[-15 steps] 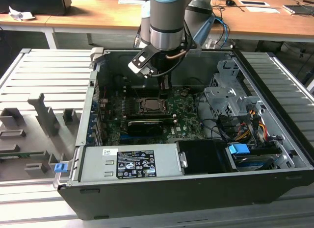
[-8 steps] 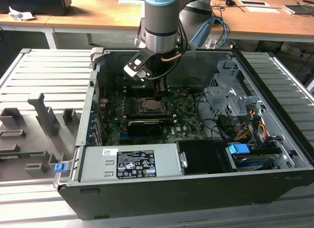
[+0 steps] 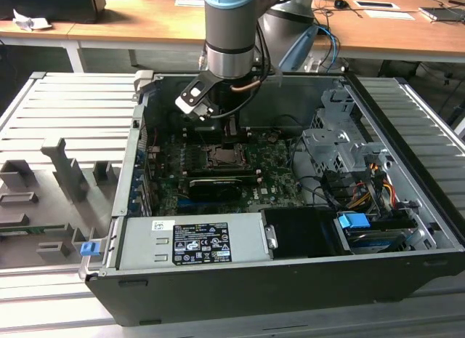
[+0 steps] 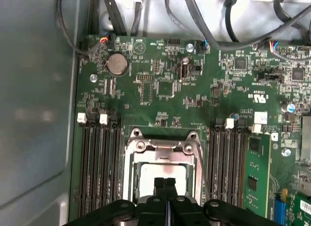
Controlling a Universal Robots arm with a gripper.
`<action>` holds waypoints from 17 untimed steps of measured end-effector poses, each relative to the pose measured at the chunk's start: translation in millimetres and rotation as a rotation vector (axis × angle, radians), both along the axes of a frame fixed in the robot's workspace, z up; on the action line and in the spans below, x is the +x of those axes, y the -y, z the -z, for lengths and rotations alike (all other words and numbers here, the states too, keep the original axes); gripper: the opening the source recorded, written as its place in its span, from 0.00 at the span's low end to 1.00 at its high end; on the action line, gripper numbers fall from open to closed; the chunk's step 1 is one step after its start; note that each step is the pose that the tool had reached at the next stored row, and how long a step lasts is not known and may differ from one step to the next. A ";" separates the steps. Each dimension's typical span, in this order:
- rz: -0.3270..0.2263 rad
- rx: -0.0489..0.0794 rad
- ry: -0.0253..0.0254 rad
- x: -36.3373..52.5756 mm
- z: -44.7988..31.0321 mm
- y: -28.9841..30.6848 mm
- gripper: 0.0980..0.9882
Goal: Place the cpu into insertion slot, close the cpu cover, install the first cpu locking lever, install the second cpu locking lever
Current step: 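Close the cpu cover, then install the first cpu locking lever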
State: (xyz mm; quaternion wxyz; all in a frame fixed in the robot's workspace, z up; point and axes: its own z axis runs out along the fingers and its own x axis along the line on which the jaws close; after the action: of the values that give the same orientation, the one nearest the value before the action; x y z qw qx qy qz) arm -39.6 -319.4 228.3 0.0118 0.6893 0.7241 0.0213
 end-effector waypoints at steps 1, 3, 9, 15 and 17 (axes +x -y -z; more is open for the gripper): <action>0.000 0.000 0.0000 -0.9 0.0 0.0 0.01; 0.000 0.000 0.0001 -4.1 0.0 0.0 0.01; 0.000 0.000 0.0000 -6.7 -2.4 0.0 0.01; 0.000 -0.004 -0.0002 -6.7 -15.6 0.0 0.01; 0.000 -0.007 -0.0001 -6.7 -20.4 0.0 0.01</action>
State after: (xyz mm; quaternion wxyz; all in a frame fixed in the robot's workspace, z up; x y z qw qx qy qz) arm -46.3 -319.4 248.6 0.0142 0.6893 0.7241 0.0188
